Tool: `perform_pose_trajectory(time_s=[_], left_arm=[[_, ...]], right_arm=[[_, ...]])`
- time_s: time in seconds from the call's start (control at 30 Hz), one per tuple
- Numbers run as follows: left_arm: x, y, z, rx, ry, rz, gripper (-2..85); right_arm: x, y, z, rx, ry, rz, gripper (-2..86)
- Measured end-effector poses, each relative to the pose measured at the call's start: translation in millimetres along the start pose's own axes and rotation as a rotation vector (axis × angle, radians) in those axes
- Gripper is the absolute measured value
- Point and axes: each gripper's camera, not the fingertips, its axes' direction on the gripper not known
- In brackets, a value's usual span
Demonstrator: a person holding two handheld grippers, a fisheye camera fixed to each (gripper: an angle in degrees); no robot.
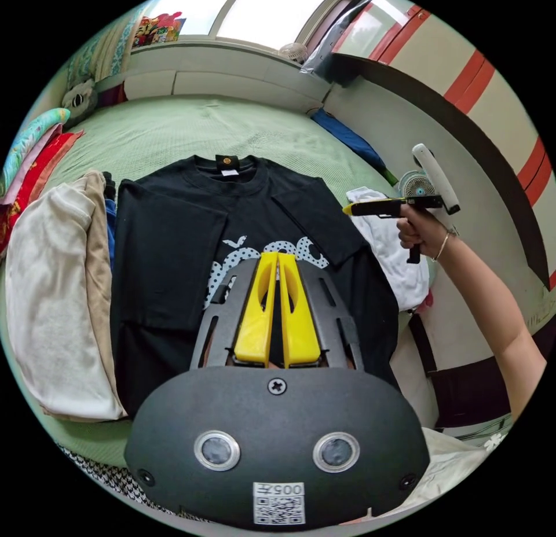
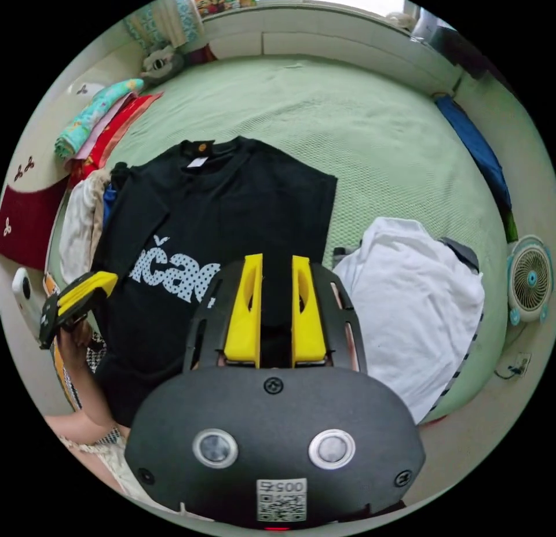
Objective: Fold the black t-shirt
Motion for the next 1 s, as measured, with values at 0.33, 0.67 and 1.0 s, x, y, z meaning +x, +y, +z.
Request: perform_pose_trajectory(time_s=[0.33, 0.67, 1.0], left_arm=[[-3.4, 29.4, -20.7, 0.010, -0.056, -0.030, -0.6], [19.9, 80.4, -119.2, 0.230, -0.164, -0.057, -0.5], [66.0, 157.7, -221.1, 0.362, -0.191, 0.059, 5.0]], right_arm=[[4.7, 29.0, 25.8, -0.017, 0.012, 0.130, 6.1], [-33.6, 221.3, -82.4, 0.219, -0.059, -0.076, 8.9], [-21.5, 392.1, -89.7, 0.262, -0.128, 0.085, 9.2]])
